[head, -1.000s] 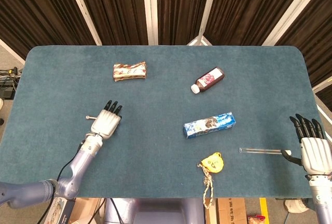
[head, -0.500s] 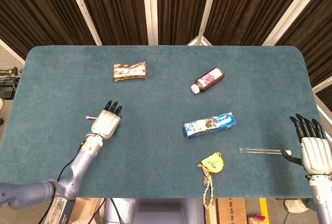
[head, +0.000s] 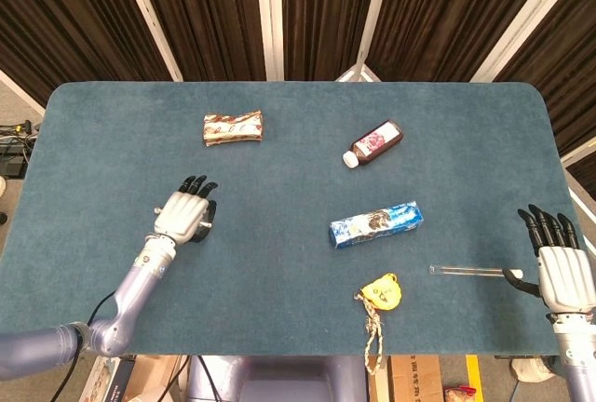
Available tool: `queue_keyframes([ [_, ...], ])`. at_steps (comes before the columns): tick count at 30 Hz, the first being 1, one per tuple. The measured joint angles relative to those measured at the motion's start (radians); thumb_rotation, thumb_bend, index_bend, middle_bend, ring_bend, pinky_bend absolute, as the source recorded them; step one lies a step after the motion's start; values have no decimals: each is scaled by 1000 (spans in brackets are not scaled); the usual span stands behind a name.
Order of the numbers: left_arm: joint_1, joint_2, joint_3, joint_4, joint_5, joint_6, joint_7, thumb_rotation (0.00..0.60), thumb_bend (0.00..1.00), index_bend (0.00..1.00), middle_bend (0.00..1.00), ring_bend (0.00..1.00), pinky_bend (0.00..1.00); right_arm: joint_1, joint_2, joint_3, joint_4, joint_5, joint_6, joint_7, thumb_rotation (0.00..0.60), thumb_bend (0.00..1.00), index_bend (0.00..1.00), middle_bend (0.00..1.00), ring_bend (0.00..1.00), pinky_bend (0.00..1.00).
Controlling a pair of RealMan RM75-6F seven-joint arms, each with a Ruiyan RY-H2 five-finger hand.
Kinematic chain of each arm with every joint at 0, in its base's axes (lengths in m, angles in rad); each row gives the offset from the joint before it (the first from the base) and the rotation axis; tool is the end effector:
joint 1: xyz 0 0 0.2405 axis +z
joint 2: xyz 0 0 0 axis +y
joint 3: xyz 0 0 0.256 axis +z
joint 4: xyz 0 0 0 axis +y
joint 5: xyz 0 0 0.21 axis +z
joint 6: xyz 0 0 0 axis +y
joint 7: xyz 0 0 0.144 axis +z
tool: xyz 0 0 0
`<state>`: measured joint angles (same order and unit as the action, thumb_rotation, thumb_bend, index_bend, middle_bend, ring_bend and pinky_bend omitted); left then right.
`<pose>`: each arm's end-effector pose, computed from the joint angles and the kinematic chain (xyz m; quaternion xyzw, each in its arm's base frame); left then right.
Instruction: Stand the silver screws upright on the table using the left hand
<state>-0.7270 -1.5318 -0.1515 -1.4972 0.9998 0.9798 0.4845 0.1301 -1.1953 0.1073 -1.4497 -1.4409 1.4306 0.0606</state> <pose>-0.1683 0.3403 -0.0122 -0.7464 -0.3726 -0.3159 0.4520 -0.3336 -0.2099 0.1562 0.5795 -0.3819 0.3895 0.6055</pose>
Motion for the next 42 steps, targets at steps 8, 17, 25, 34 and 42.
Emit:
queue_keyframes([
  [8,25,48,-33,-38,-28,-72,-193,600,497,590,117,0,0,2,-5,0,0,2,-3,-8,600,171,107,91,97,0],
  [17,47,27,-55,11,-18,-174,-441,600,497,597,118,0,0,5,-10,-1,6,3,-9,-9,600,171,107,91,97,0],
  [25,71,1,-68,77,121,-191,-670,600,495,602,113,0,0,4,-13,0,6,6,-8,-7,600,171,114,91,97,0],
  [34,75,4,-46,149,222,-233,-794,600,478,574,97,0,0,3,-11,0,4,7,-8,-3,600,171,115,91,97,0],
  [42,64,22,-28,155,245,-254,-811,600,475,561,94,0,0,3,-12,0,4,5,-7,-2,600,171,120,91,97,0],
])
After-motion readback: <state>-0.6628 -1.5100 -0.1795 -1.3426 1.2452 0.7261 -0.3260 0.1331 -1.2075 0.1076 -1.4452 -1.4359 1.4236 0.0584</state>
